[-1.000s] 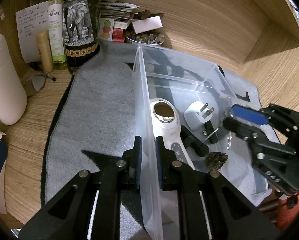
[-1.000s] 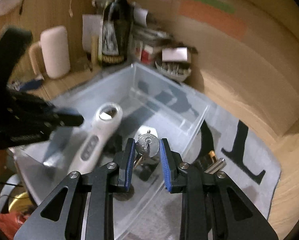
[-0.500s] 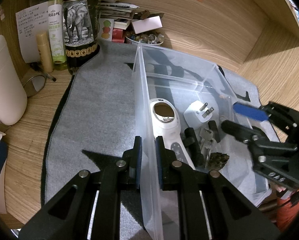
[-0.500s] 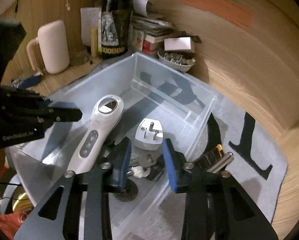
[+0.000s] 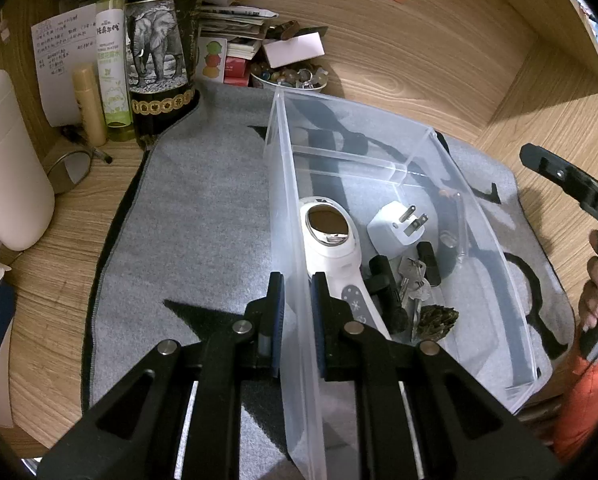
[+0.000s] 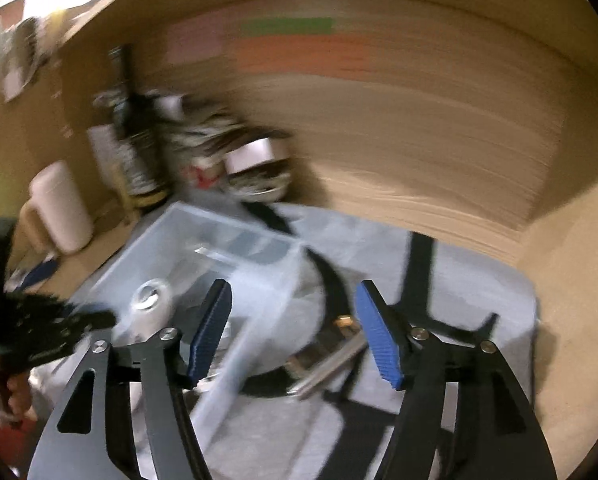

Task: Organize rigid objects
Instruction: 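Grasp the silver metal tube on the mat with the right tool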

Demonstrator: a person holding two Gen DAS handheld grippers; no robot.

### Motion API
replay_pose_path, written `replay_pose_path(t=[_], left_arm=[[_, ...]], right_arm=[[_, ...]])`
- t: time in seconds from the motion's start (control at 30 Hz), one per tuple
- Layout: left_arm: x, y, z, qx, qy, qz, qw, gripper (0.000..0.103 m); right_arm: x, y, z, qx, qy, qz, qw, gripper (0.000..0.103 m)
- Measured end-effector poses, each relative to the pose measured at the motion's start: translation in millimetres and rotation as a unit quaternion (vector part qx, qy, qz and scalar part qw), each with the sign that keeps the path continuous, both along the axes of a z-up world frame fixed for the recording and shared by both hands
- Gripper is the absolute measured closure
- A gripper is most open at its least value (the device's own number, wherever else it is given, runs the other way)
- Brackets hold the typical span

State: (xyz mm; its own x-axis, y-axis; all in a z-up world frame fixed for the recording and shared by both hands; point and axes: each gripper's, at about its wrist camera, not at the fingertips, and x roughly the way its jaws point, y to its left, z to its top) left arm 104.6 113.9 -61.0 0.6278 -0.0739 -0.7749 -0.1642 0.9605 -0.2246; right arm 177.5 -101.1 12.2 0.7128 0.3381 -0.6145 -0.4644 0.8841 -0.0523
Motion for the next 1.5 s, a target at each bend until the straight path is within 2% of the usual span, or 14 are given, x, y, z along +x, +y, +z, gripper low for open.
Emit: replay_pose_path(t=[0.1,0.27,0.47,0.57,0.63,0.7,0.77,0.8,0.87,1.1,1.23,1.5], left_arm=[[0.1,0.1,0.0,0.000,0.000,0.000,1.0000,0.090],[-0.2,0.1,0.0,0.000,0.000,0.000,1.0000,0.090],[0.2,-0.1,0.0,0.000,0.000,0.000,1.0000,0.090],[0.2,-0.1,0.0,0.000,0.000,0.000,1.0000,0.090],[-0.1,0.0,0.1,0.000,0.000,0.000,1.0000,0.090],[0.0,0.0,0.0,0.000,0.000,0.000,1.0000,0.090],[0.2,0.0,0.0,0.000,0.000,0.000,1.0000,0.090],[0.1,0.0,0.0,-0.001,0.000,0.000,1.0000,0.090],[0.0,-0.1,0.1,0.000,0.000,0.000,1.0000,0.090],[0.3,0.2,0.0,0.000,0.000,0.000,1.0000,0.090],[0.4,0.2,0.2,0.000,0.001,0.000,1.0000,0.090],[0.3,0.3,0.2,0.000,0.000,0.000,1.0000,0.090]], right_arm=[[14.4,-14.6,-8.4,-0.002,0.011,-0.032,0.999,0.038],[36.7,-26.0,-39.2,-0.026,0.046,-0.064,0.997,0.038],[50.9,-19.8,-78.2,-0.040,0.107,-0.050,0.992,0.038],[55.2,-14.5,-96.0,-0.059,0.126,-0.044,0.989,0.039],[55.2,-17.8,-97.1,-0.046,0.130,-0.043,0.990,0.040],[56.2,-21.3,-97.1,-0.033,0.142,-0.034,0.989,0.044],[56.3,-24.7,-97.4,-0.019,0.155,-0.024,0.988,0.057],[55.7,-27.9,-96.9,-0.017,0.158,-0.025,0.987,0.060],[54.8,-30.0,-97.5,-0.026,0.156,-0.028,0.987,0.071],[48.8,-25.7,-106.2,-0.085,0.124,-0.042,0.988,0.074],[45.4,-20.9,-103.0,-0.093,0.109,-0.044,0.989,0.089],[33.9,-22.9,-76.7,-0.063,0.078,-0.041,0.994,0.089]])
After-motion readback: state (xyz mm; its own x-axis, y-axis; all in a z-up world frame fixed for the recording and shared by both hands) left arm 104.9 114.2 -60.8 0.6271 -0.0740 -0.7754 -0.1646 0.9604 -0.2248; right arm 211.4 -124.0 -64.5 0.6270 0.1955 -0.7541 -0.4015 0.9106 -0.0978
